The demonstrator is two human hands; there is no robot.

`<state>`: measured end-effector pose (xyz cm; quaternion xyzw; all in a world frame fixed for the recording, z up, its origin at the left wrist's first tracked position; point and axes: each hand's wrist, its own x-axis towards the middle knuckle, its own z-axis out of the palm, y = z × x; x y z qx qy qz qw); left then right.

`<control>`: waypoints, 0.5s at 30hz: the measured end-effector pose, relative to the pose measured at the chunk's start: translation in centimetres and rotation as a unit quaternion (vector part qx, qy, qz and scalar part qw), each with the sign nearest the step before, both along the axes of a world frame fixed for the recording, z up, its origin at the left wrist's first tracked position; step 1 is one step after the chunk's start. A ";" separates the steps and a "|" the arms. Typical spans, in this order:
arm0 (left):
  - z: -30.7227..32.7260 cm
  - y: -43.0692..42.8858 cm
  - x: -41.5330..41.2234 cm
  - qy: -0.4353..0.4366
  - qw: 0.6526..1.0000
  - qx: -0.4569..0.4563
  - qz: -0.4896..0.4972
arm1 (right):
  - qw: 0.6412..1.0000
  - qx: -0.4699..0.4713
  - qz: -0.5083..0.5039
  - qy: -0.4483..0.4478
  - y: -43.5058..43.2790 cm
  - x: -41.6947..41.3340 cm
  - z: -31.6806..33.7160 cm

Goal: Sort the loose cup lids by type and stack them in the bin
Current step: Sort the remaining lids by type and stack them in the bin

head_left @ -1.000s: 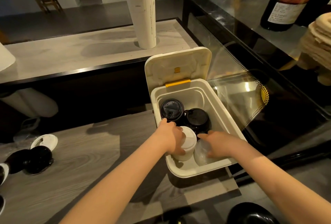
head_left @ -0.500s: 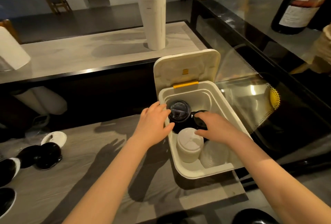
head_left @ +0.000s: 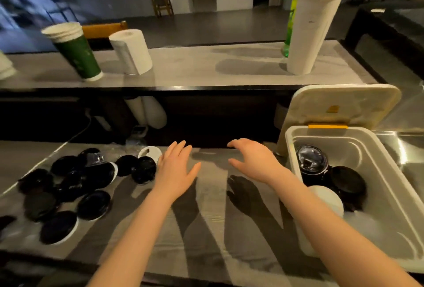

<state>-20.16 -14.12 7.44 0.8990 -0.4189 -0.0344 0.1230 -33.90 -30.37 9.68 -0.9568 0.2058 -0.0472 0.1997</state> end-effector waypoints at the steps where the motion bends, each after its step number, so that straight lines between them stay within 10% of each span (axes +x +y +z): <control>1: -0.3 1.1 1.2 0.003 1.000 0.003 0.011 | 1.000 0.005 0.011 0.007 0.9 1.4 -0.2; 15: -5.1 12.7 19.5 0.065 0.993 0.064 0.080 | 0.983 0.006 0.085 0.164 11.6 21.3 -6.9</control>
